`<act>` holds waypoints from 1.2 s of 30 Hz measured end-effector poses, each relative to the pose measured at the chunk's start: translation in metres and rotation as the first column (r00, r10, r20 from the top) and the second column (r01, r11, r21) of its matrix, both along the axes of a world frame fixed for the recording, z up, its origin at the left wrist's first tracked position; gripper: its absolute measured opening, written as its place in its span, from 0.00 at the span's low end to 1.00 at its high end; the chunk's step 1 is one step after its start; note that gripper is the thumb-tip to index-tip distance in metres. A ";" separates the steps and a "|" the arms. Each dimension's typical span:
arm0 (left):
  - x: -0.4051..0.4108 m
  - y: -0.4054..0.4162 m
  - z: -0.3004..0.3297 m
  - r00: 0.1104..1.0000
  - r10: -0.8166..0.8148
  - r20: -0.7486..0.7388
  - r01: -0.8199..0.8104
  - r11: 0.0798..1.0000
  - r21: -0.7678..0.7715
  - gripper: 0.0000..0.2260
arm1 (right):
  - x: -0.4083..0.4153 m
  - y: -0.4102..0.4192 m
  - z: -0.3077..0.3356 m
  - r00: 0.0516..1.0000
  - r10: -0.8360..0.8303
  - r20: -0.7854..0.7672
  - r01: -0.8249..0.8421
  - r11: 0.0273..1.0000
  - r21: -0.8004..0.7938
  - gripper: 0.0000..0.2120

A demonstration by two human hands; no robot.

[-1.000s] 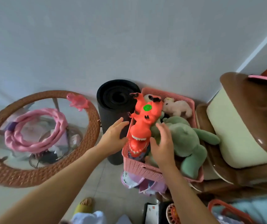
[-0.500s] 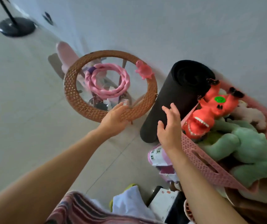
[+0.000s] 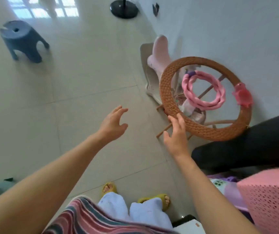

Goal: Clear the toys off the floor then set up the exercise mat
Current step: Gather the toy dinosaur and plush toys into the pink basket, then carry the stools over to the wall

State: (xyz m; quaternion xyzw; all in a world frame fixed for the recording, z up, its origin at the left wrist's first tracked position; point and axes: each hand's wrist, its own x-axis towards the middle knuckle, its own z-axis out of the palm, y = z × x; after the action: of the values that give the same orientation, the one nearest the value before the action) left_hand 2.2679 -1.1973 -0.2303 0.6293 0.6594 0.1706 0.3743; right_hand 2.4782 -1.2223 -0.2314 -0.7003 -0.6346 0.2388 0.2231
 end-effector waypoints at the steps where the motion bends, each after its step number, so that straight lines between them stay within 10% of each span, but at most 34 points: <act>1: -0.023 -0.006 -0.001 0.999 0.050 -0.003 -0.050 0.999 -0.004 0.26 | -0.022 0.005 -0.002 0.999 0.052 -0.001 -0.052 0.999 -0.008 0.25; 13: -0.172 -0.079 -0.017 0.868 0.493 -0.061 -0.496 0.864 -0.082 0.26 | -0.192 0.049 -0.018 0.861 0.508 -0.008 -0.505 0.854 -0.120 0.26; 36: -0.231 -0.200 -0.010 0.090 0.986 -0.141 -0.993 0.078 -0.091 0.25 | -0.403 0.054 -0.035 0.198 0.965 -0.174 -0.958 0.153 -0.244 0.26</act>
State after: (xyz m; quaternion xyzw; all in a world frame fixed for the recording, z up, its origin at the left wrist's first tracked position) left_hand 2.0366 -1.3970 -0.2402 -0.0096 0.9300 0.3103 0.1968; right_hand 2.0748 -1.1684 -0.2663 -0.1664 -0.8916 0.4104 -0.0950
